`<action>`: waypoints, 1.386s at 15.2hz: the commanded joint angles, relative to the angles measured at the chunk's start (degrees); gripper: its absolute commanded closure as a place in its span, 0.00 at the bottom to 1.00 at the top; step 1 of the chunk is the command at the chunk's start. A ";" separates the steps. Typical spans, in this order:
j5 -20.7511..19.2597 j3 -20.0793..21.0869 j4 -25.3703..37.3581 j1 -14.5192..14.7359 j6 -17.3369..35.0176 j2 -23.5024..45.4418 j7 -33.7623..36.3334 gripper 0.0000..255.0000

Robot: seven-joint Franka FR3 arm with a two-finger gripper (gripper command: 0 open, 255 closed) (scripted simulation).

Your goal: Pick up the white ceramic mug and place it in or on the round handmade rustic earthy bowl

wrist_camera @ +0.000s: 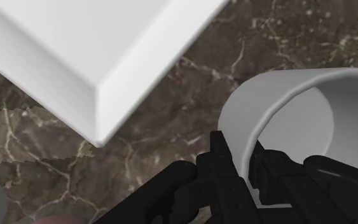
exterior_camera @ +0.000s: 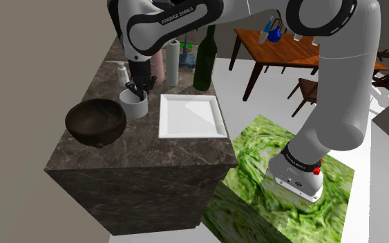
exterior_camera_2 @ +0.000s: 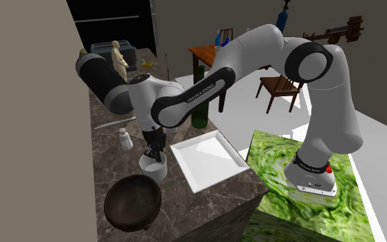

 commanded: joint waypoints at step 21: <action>1.01 0.64 6.65 -0.20 -10.43 -3.92 0.13 1.00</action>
